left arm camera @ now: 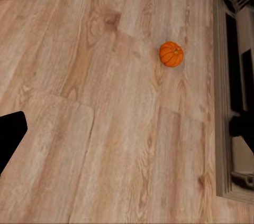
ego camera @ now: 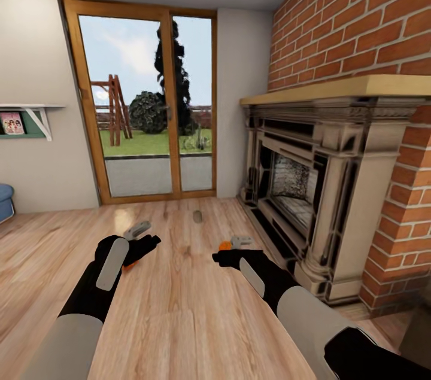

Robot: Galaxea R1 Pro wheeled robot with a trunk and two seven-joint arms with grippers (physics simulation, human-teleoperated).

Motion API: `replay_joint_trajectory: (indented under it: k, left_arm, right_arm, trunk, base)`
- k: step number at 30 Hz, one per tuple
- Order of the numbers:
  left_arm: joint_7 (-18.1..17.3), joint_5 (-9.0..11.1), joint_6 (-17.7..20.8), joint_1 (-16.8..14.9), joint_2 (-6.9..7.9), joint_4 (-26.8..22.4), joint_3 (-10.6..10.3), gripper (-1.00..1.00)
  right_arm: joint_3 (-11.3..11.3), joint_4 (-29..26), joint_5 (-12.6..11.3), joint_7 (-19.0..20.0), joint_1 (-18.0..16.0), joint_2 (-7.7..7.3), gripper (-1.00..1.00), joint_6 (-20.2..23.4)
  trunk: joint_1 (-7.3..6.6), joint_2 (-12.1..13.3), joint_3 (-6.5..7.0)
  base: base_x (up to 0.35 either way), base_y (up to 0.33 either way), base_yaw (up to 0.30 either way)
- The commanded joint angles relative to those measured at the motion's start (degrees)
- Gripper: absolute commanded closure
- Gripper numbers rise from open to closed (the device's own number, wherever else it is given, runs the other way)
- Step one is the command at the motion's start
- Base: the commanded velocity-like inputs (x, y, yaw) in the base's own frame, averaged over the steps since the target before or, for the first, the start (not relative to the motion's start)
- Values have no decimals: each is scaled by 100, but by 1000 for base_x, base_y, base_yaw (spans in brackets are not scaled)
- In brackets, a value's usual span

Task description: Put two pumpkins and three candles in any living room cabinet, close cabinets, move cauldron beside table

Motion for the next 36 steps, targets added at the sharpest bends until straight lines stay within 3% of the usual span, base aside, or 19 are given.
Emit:
replay_joint_trajectory:
  k: [1,36]
  left_arm:
    - [50,60,13,-4,-4,-7,11,-100]
    - [50,60,13,-4,-13,-3,5,-100]
  right_arm:
    - [33,-8,-41,-30,-5,-6,-100,-9]
    - [33,-4,-41,32,-5,-8,-100,-113]
  trunk:
    - [3,-3,-7]
    - [3,-3,7]
  base:
    - [331,107,4]
    - [331,131,25]
